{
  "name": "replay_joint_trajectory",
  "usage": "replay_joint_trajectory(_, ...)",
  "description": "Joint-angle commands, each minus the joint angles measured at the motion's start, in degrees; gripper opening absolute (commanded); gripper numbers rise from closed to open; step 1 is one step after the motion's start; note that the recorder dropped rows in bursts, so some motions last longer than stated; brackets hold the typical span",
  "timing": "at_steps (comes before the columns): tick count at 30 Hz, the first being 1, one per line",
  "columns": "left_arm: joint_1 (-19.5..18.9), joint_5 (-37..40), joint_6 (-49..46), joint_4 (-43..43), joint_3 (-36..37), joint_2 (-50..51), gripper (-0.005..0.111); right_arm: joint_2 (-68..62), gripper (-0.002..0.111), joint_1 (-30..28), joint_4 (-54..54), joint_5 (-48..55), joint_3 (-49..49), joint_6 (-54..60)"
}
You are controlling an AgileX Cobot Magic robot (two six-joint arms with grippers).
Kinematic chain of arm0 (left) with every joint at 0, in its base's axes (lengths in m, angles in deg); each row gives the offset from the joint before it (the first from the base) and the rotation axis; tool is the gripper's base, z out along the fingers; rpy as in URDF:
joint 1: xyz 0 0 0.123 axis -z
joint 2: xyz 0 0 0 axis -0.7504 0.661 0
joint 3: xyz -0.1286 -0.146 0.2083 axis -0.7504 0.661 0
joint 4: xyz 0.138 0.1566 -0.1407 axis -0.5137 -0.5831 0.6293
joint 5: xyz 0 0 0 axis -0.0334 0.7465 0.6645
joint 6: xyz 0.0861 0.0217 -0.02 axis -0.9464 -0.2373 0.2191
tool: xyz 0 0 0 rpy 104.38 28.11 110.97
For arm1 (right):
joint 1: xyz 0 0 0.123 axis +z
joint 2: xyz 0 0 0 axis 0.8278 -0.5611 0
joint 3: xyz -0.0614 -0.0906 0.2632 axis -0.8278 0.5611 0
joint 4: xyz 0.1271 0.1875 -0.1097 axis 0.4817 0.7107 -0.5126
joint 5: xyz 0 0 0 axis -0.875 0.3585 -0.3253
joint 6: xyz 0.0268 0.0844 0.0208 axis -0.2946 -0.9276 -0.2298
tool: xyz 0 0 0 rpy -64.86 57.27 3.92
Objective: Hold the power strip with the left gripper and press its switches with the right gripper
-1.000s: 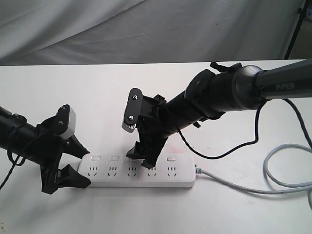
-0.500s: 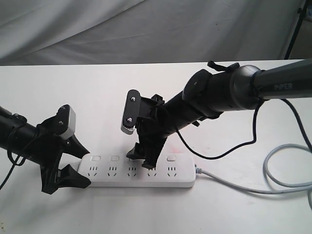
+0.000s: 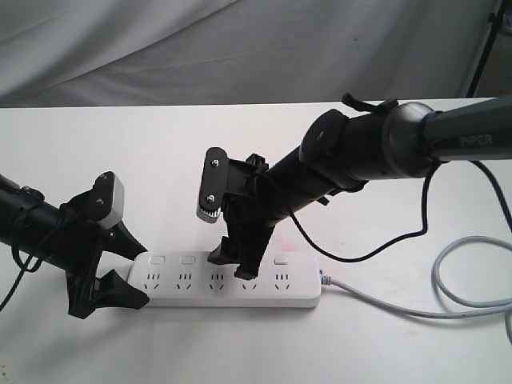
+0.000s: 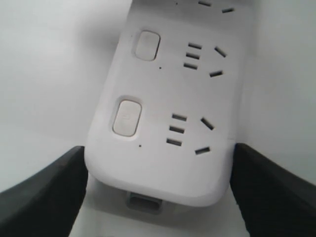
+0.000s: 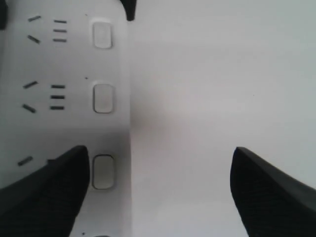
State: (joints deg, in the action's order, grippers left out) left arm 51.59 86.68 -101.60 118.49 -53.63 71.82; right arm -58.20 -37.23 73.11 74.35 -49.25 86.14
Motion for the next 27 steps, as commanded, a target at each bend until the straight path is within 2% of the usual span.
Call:
replay_joint_trajectory(1,0.4,-0.1,-0.2,-0.2,0.2,0.0,0.029,3.5,0.072,0.1,1.4,2.3,0.3,0.4)
replay_joint_trajectory(13,0.4,-0.1,-0.2,-0.2,0.2,0.0,0.029,3.6,0.072,-0.4,0.6,1.7,0.3,0.3)
replay_joint_trajectory(18,0.4,-0.1,-0.2,-0.2,0.2,0.0,0.029,3.6,0.072,-2.8,-0.8,2.1,1.3,0.2)
replay_joint_trajectory(24,0.4,-0.1,-0.2,-0.2,0.2,0.0,0.029,3.6,0.072,-6.7,-0.8,7.5,1.3,0.2)
replay_joint_trajectory(27,0.4,-0.1,-0.2,-0.2,0.2,0.0,0.029,3.6,0.072,-6.7,-0.4,7.5,1.3,0.2)
